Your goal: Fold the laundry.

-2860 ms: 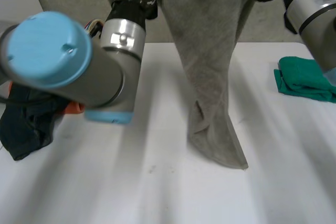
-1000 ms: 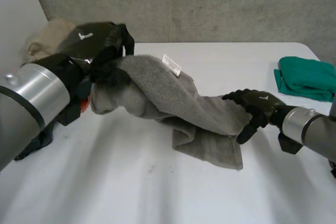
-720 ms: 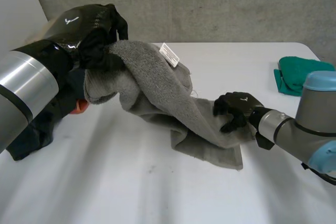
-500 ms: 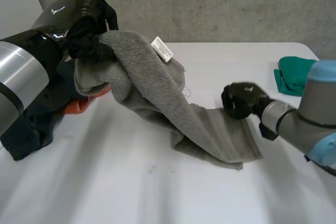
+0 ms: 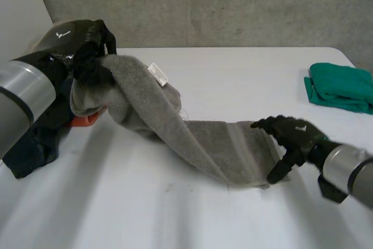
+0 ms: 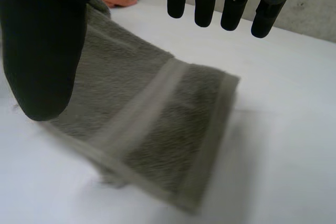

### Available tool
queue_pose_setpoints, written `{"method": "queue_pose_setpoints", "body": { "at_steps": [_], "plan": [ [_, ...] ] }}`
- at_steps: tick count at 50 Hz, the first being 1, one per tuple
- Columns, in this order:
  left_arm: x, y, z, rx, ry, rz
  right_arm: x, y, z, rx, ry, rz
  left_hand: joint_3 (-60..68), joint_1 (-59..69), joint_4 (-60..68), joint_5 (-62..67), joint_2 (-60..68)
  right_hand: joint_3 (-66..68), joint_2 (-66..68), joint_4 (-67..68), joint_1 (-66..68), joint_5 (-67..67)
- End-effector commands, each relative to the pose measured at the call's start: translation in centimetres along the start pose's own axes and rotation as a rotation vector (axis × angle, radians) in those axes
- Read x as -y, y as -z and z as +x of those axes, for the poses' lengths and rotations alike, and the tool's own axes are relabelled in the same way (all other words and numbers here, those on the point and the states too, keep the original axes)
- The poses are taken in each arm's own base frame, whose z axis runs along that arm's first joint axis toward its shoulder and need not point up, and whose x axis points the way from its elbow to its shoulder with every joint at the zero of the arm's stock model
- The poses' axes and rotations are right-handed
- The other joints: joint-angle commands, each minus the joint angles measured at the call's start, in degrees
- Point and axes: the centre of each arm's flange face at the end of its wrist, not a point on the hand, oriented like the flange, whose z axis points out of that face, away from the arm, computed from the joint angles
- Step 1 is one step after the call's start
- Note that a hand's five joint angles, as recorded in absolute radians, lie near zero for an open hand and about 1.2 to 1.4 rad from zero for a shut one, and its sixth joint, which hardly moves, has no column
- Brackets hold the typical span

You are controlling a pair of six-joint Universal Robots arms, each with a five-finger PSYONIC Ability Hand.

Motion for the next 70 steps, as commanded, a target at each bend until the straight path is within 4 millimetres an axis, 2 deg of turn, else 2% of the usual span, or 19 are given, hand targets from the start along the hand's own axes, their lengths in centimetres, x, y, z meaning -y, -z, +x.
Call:
{"method": "queue_pose_setpoints", "body": {
  "at_steps": [1,16,17,20,22,25,28,30,34,38,46,49,52,54,56,59,61,66,70],
  "plan": [
    [0.5,-1.5,-0.1,0.0,0.009,0.018,-2.4,0.2,-3.7,0.065,-0.051,0.077,11.41,16.07,11.26,15.98,11.33,-2.27,-3.13,-2.94,-3.96,-1.91],
    [1.4,-2.1,-0.2,0.011,0.065,0.047,-5.2,-3.4,-6.4,-0.081,-0.009,0.12,11.41,16.07,11.26,15.98,11.33,3.26,2.4,2.59,1.57,3.62],
    [1.4,-2.1,-0.2,0.012,0.067,0.047,-5.3,-3.7,-6.4,-0.081,-0.006,0.119,11.41,16.07,11.26,15.98,11.33,6.78,5.92,6.11,5.09,7.14],
    [1.5,-2.0,-0.2,0.01,0.079,0.051,-5.0,-4.6,-6.3,-0.084,-0.006,0.129,11.41,16.07,11.26,15.98,11.33,40.33,39.48,39.67,38.65,40.69],
    [1.6,-2.0,-0.2,0.01,0.081,0.053,-4.1,-5.0,-5.8,-0.098,-0.009,0.155,11.41,16.07,11.26,15.98,11.33,66.33,65.48,65.66,64.65,66.69],
    [1.6,-1.9,-0.2,0.013,0.082,0.052,-3.6,-5.1,-5.7,-0.097,0.002,0.173,11.41,16.07,11.26,15.98,11.33,66.47,65.61,65.8,64.78,66.83],
    [1.4,-1.7,-0.2,0.012,0.08,0.044,-0.9,-4.5,-4.8,-0.119,0.034,0.25,11.41,16.07,11.26,15.98,11.33,66.47,65.61,65.8,64.78,66.83],
    [1.1,-1.5,-0.2,0.01,0.078,0.032,2.0,-3.7,-2.4,-0.194,0.104,0.313,11.41,16.07,11.26,15.98,11.33,66.47,65.61,65.8,64.78,66.83],
    [0.3,-0.8,-0.2,0.013,0.069,0.0,5.3,-1.6,1.8,-0.289,0.302,0.258,11.41,16.07,11.26,15.98,11.33,66.47,65.61,65.8,64.78,66.83],
    [-1.0,0.5,0.0,0.01,0.047,-0.058,7.7,0.2,3.6,-0.279,0.471,0.172,11.41,16.07,11.26,15.98,11.33,66.47,65.61,65.8,64.78,66.83],
    [-5.1,2.2,0.4,-0.011,-0.124,-0.195,10.1,2.7,2.8,-0.232,0.575,0.059,11.41,16.07,11.26,15.98,11.33,66.47,65.61,65.8,64.78,66.83],
    [-6.3,2.3,0.8,-0.036,-0.182,-0.231,10.1,2.3,2.9,-0.221,0.58,0.037,11.41,16.07,11.26,15.98,11.33,66.47,65.61,65.8,64.78,66.83],
    [-8.1,0.6,1.0,-0.058,-0.239,-0.263,9.8,0.5,3.6,-0.218,0.575,0.015,11.41,16.07,11.26,15.98,11.33,66.47,65.61,65.8,64.78,66.83],
    [-8.5,-1.9,1.0,-0.06,-0.273,-0.22,10.4,-1.7,3.9,-0.217,0.592,0.018,11.41,16.07,11.26,15.98,11.33,66.47,65.61,65.8,64.78,66.83],
    [-8.0,-3.8,1.1,-0.06,-0.293,-0.16,11.1,-3.2,3.9,-0.229,0.603,0.036,11.41,16.07,11.26,15.98,11.33,66.47,65.61,65.8,64.78,66.83],
    [-5.4,-7.6,1.6,-0.056,-0.321,0.019,14.1,-5.9,4.3,-0.32,0.628,0.127,11.41,16.07,11.26,15.98,11.33,66.47,65.61,65.8,64.78,66.83],
    [-2.5,-10.0,1.4,-0.016,-0.341,0.179,17.6,-6.9,4.2,-0.41,0.628,0.272,11.41,16.07,11.26,15.98,11.33,66.47,65.61,65.8,64.78,66.83],
    [4.5,-12.9,1.0,0.098,-0.379,0.598,25.9,-5.6,4.4,-0.537,0.551,0.689,11.41,16.07,11.26,15.98,11.33,66.47,65.61,65.8,64.78,66.83],
    [6.3,-12.9,1.3,0.125,-0.396,0.747,28.4,-4.3,4.2,-0.55,0.516,0.832,11.41,16.07,11.26,15.98,11.33,66.47,65.61,65.8,64.78,66.83]
  ]
}}
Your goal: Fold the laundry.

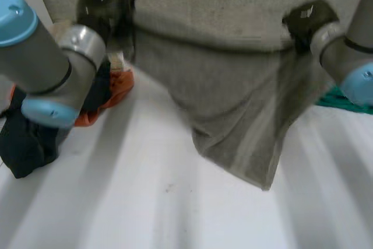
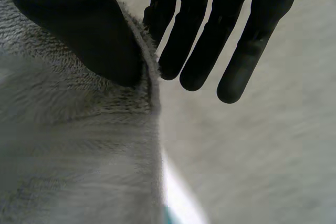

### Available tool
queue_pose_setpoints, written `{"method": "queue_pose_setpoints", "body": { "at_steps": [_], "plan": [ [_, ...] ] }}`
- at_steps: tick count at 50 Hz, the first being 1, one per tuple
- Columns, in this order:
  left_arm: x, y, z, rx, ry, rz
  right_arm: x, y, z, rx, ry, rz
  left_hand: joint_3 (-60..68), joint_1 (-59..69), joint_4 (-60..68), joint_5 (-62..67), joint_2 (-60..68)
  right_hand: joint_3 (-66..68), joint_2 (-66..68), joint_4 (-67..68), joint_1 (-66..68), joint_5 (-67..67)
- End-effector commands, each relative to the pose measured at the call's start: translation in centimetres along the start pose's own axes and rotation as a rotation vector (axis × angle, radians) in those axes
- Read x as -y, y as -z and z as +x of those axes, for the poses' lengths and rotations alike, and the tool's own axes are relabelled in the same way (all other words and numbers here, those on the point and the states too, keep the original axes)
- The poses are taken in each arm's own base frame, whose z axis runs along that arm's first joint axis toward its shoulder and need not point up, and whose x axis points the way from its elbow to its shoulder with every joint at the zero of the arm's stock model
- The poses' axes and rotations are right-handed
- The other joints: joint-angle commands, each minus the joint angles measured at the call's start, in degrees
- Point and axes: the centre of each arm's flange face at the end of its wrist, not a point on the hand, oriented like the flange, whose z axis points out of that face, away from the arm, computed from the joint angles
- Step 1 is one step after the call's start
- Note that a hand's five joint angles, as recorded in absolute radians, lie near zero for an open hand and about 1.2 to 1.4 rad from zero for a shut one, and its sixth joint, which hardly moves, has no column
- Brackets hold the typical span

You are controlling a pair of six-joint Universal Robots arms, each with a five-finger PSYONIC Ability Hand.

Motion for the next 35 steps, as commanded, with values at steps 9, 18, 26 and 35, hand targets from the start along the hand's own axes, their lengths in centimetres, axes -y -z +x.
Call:
{"method": "queue_pose_setpoints", "body": {
  "at_steps": [9,18,26,35],
  "plan": [
    [-0.4,-0.7,0.2,0.079,-0.039,0.165,6.6,0.6,3.9,-0.086,-0.146,0.241,11.35,16.07,11.23,15.98,11.29,11.35,12.28,11.02,14.83,13.54],
    [-4.5,4.6,3.8,-0.028,-0.012,-0.032,1.1,1.7,-0.2,0.057,-0.195,0.073,11.35,16.07,11.23,15.98,11.29,11.35,12.28,11.02,14.83,13.54],
    [-7.9,10.0,5.1,-0.089,0.004,-0.212,-3.1,5.0,-3.1,0.072,-0.195,0.048,11.35,16.07,11.23,15.98,11.29,11.35,12.28,11.02,14.83,13.54],
    [-10.6,15.5,6.1,-0.166,0.005,-0.453,-8.3,10.0,-7.3,0.161,-0.154,-0.074,0.29,5.01,0.17,4.92,0.23,11.35,12.28,11.02,14.83,13.54]
  ]
}}
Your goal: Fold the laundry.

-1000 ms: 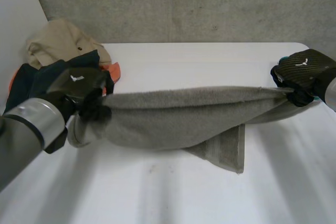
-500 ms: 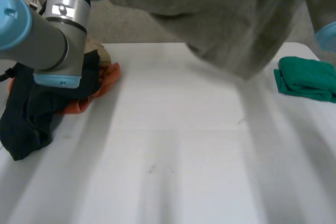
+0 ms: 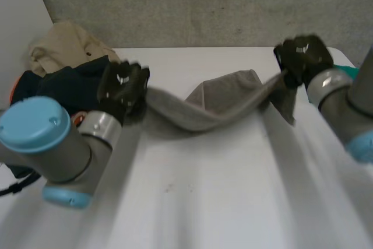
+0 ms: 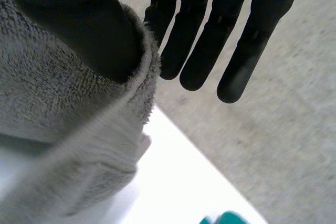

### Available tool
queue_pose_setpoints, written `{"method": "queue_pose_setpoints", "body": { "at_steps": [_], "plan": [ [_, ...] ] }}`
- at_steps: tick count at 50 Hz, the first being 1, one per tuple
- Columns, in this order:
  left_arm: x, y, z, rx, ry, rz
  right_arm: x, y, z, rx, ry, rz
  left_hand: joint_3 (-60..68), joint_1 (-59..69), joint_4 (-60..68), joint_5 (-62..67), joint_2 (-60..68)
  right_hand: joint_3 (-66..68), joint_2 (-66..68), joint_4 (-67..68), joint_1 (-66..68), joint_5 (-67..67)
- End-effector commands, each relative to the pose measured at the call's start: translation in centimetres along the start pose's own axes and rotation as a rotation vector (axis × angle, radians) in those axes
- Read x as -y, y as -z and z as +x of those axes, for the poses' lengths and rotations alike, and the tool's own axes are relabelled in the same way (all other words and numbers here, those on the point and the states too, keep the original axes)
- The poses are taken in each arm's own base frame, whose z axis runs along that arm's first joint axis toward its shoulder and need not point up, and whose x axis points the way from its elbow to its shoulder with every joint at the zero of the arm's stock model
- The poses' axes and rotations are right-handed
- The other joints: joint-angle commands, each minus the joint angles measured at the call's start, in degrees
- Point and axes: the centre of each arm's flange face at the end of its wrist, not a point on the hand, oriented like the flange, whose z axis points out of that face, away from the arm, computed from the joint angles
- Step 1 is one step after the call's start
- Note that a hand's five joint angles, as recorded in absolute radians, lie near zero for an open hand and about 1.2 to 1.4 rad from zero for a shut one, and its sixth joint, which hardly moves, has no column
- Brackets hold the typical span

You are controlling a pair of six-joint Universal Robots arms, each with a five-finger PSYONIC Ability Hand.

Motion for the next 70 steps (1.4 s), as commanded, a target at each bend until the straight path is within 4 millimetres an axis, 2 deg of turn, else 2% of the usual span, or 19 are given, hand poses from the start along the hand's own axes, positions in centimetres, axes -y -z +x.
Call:
{"method": "queue_pose_setpoints", "body": {
  "at_steps": [1,5,10,15,21,26,30,31,38,51,52,56,59,61,63,65,66,69,70],
  "plan": [
    [-2.7,3.9,0.9,-0.063,0.006,-0.207,-4.2,3.7,-2.6,0.061,0.039,-0.102,1.14,2.27,1.08,2.15,1.1,11.27,12.2,10.95,14.83,13.05],
    [-1.9,5.8,0.7,-0.093,0.008,-0.297,-5.1,5.4,-3.7,0.118,0.069,-0.126,-22.89,-21.76,-22.96,-21.89,-22.93,11.27,12.2,10.95,14.83,13.05],
    [1.7,7.7,-0.2,-0.113,0.011,-0.325,-4.8,6.9,-3.0,0.12,0.083,-0.125,-43.93,-42.8,-44.0,-42.93,-43.97,11.27,12.2,10.95,14.83,13.05],
    [4.9,7.7,-1.2,-0.115,0.016,-0.28,-4.1,8.0,-2.3,0.119,0.077,-0.095,-44.97,-43.85,-45.04,-43.97,-45.02,11.27,12.2,10.95,14.83,13.05],
    [7.1,6.0,-2.3,-0.129,0.025,-0.22,-3.3,8.5,-2.4,0.178,0.075,-0.037,-43.13,-42.0,-43.2,-42.13,-43.17,11.27,12.2,10.95,14.83,13.05],
    [4.9,3.0,-3.2,-0.14,0.045,-0.302,-3.2,8.6,-2.3,0.189,0.075,-0.026,-38.6,-37.47,-38.67,-37.6,-38.64,11.27,12.2,10.95,14.83,13.05],
    [3.0,1.9,-3.0,-0.157,0.052,-0.377,-3.4,8.4,-1.7,0.173,0.072,-0.034,-36.4,-35.27,-36.47,-35.4,-36.44,11.27,12.2,10.95,14.83,13.05],
    [1.8,1.4,-2.8,-0.17,0.055,-0.432,-3.5,8.3,-1.6,0.169,0.071,-0.036,-35.06,-33.94,-35.13,-34.06,-35.1,11.27,12.2,10.95,14.83,13.05],
    [-1.2,1.6,-2.4,-0.192,0.07,-0.58,-3.7,7.9,-0.6,0.14,0.071,-0.044,-32.03,-30.9,-32.1,-31.03,-32.07,11.27,12.2,10.95,14.83,13.05],
    [-3.0,1.9,-2.5,-0.158,0.037,-0.651,-4.3,7.6,-0.6,0.141,0.131,-0.059,-17.57,-16.44,-17.64,-16.57,-17.61,11.27,12.2,10.95,14.83,13.05],
    [-3.1,2.0,-2.5,-0.161,0.028,-0.653,-4.4,7.5,-0.6,0.141,0.138,-0.061,-15.22,-14.1,-15.29,-14.22,-15.27,11.27,12.2,10.95,14.83,13.05],
    [-3.3,2.1,-2.5,-0.173,-0.034,-0.66,-4.2,7.4,-0.4,0.133,0.146,-0.061,14.96,16.08,14.89,15.96,14.91,11.27,12.2,10.95,14.83,13.05],
    [-2.9,2.2,-2.7,-0.158,-0.049,-0.655,-3.9,7.3,-0.1,0.133,0.144,-0.067,15.06,16.18,14.99,16.06,15.01,11.27,12.2,10.95,14.83,13.05],
    [-1.6,2.2,-3.1,-0.133,-0.063,-0.624,-3.1,7.2,0.7,0.123,0.142,-0.08,15.06,16.18,14.99,16.06,15.01,11.27,12.2,10.95,14.83,13.05],
    [1.7,2.6,-4.0,-0.089,-0.077,-0.533,-2.0,7.2,1.7,0.122,0.136,-0.104,15.06,16.18,14.99,16.06,15.01,11.27,12.2,10.95,14.83,13.05],
    [3.9,2.9,-4.7,-0.061,-0.083,-0.47,-0.7,7.4,2.4,0.121,0.134,-0.111,15.06,16.18,14.99,16.06,15.01,11.27,12.2,10.95,14.83,13.05],
    [6.2,3.4,-5.3,-0.036,-0.089,-0.404,1.1,7.9,3.4,0.114,0.135,-0.111,15.06,16.18,14.99,16.06,15.01,11.27,12.2,10.95,14.83,13.05],
    [9.5,4.4,-6.3,0.004,-0.098,-0.302,3.9,8.7,5.0,0.097,0.145,-0.111,15.06,16.18,14.99,16.06,15.01,11.27,12.2,10.95,14.83,13.05],
    [12.1,5.4,-7.1,0.037,-0.104,-0.223,5.7,9.2,6.2,0.077,0.169,-0.1,15.06,16.18,14.99,16.06,15.01,11.27,12.2,10.95,14.83,13.05]
  ]
}}
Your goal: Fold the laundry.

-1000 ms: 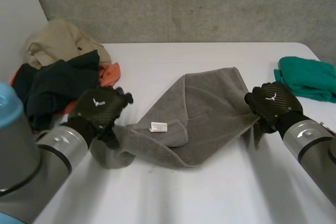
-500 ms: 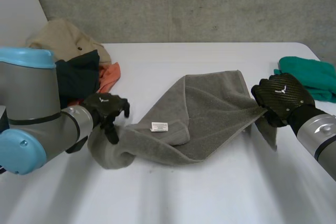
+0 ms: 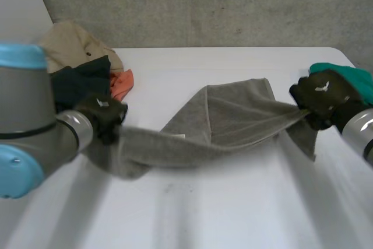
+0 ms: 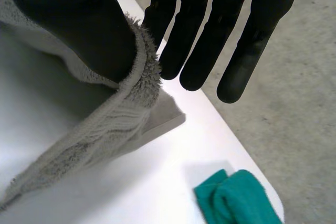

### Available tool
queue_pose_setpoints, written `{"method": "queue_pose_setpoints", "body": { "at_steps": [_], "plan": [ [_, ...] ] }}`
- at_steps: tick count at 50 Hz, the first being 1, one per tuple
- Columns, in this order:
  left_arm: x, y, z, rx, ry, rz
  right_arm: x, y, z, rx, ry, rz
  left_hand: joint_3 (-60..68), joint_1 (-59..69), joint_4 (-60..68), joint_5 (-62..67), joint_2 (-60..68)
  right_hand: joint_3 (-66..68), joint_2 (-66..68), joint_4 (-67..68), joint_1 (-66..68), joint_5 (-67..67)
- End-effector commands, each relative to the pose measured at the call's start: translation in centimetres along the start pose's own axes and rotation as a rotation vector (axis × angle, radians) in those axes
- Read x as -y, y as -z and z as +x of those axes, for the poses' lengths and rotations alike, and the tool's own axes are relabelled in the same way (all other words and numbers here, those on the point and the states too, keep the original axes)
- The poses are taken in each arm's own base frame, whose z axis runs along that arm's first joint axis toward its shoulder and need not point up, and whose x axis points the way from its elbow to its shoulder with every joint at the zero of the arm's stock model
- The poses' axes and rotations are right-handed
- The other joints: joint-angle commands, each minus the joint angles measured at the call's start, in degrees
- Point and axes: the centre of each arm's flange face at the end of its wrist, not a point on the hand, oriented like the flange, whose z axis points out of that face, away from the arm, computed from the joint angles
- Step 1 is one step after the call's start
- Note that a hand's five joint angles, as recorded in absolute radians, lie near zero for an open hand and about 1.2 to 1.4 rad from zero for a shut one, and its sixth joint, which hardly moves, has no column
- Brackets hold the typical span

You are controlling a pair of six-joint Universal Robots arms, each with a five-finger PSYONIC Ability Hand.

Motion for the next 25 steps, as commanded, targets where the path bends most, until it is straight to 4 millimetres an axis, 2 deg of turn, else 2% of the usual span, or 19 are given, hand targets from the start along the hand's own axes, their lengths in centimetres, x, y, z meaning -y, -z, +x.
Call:
{"method": "queue_pose_setpoints", "body": {
  "at_steps": [1,3,6,9,10,12,13,14,16,17,19,20,21,22,23,24,25],
  "plan": [
    [7.7,8.7,-3.4,0.155,-0.005,0.329,7.0,3.5,5.4,-0.051,0.038,-0.006,11.98,13.31,11.33,14.04,11.52,11.25,12.2,10.94,14.83,13.05],
    [9.2,11.2,-4.1,0.196,-0.006,0.414,8.9,4.7,6.7,-0.074,0.083,0.007,11.98,13.31,11.33,14.04,11.52,11.25,12.2,10.94,14.83,13.05],
    [9.8,12.8,-4.4,0.218,-0.008,0.467,10.4,5.9,7.7,-0.088,0.149,-0.003,11.98,13.31,11.33,14.04,11.52,11.25,12.2,10.94,14.83,13.05],
    [9.3,12.6,-4.2,0.213,-0.008,0.456,10.4,5.9,7.6,-0.064,0.188,-0.03,11.98,13.31,11.33,14.04,11.52,11.25,12.2,10.94,14.83,13.05],
    [9.1,12.4,-4.0,0.205,-0.008,0.445,9.6,5.5,7.4,-0.04,0.205,-0.063,11.98,13.31,11.33,14.04,11.52,11.25,12.2,10.94,14.83,13.05],
    [7.8,10.7,-3.4,0.177,-0.01,0.387,8.5,4.6,7.1,-0.008,0.214,-0.108,11.98,13.31,11.33,14.04,11.52,11.25,12.2,10.94,14.83,13.05],
    [7.4,10.0,-3.2,0.168,-0.009,0.367,7.0,3.4,6.5,0.031,0.22,-0.164,11.98,13.31,11.33,14.04,11.52,11.25,12.2,10.94,14.83,13.05],
    [6.4,7.9,-2.8,0.148,-0.008,0.321,6.3,2.9,6.2,0.045,0.222,-0.189,11.98,13.31,11.33,14.04,11.52,11.25,12.2,10.94,14.83,13.05],
    [5.6,6.1,-2.5,0.137,-0.007,0.282,4.9,1.8,5.8,0.06,0.224,-0.248,11.98,13.31,11.33,14.04,11.52,11.25,12.2,10.94,14.83,13.05],
    [4.8,4.2,-2.2,0.123,-0.008,0.246,3.7,0.8,5.3,0.07,0.237,-0.31,11.98,13.31,11.33,14.04,11.52,11.25,12.2,10.94,14.83,13.05],
    [4.4,2.4,-2.1,0.116,-0.008,0.227,2.8,0.0,4.7,0.079,0.251,-0.363,11.98,13.31,11.33,14.04,11.52,11.25,12.2,10.94,14.83,13.05],
    [4.4,0.6,-2.2,0.114,-0.007,0.215,2.3,-0.8,4.1,0.078,0.267,-0.393,11.98,13.31,11.33,14.04,11.52,11.25,12.2,10.94,14.83,13.05],
    [4.4,-0.1,-2.2,0.112,-0.007,0.212,2.1,-1.3,3.9,0.072,0.276,-0.4,11.98,13.31,11.33,14.04,11.52,11.25,12.2,10.94,14.83,13.05],
    [4.7,-1.8,-2.4,0.12,-0.013,0.217,2.3,-2.6,3.8,0.042,0.295,-0.389,11.98,13.31,11.33,14.04,11.52,11.25,12.2,10.94,14.83,13.05],
    [5.2,-2.4,-2.6,0.131,-0.019,0.23,2.6,-3.3,3.8,0.022,0.302,-0.371,11.98,13.31,11.33,14.04,11.52,11.25,12.2,10.94,14.83,13.05],
    [6.8,-3.6,-3.4,0.173,-0.047,0.28,3.6,-4.5,4.2,-0.033,0.318,-0.319,11.98,13.31,11.33,14.04,11.52,11.25,12.2,10.94,14.83,13.05],
    [7.2,-3.7,-3.5,0.184,-0.053,0.293,4.3,-5.1,4.5,-0.07,0.324,-0.287,11.98,13.31,11.33,14.04,11.52,11.25,12.2,10.94,14.83,13.05]
  ]
}}
